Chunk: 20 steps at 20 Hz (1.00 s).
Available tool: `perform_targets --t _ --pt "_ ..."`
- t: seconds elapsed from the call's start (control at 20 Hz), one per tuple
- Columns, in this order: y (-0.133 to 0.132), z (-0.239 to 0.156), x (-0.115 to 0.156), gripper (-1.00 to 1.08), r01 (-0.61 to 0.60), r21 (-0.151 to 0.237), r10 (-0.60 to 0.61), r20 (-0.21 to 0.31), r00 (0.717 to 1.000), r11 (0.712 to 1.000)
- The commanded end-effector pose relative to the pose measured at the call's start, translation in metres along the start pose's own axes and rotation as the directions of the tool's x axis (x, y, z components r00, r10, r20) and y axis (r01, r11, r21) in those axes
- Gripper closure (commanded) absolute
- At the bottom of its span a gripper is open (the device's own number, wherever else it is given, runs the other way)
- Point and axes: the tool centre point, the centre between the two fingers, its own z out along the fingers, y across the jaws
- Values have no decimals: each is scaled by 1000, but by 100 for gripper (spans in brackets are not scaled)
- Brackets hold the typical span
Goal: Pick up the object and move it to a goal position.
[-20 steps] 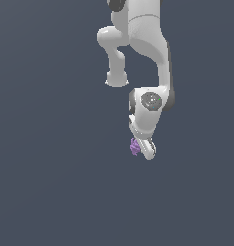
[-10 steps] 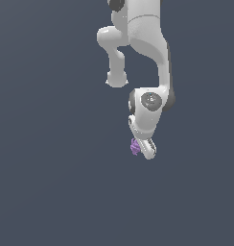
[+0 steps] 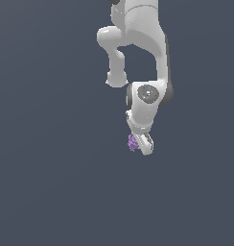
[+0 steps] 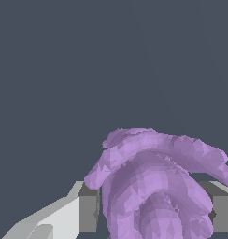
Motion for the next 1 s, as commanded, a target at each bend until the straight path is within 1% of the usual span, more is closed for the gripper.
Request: perform_targets --t 0.0,0.3,0.95 --pt "7 -12 5 108 -1 1 1 0 1000 1000" --pt "31 -51 22 108 -1 1 1 2 1000 1000" --pt "99 -164 72 108 -2 1 2 3 1000 1000"
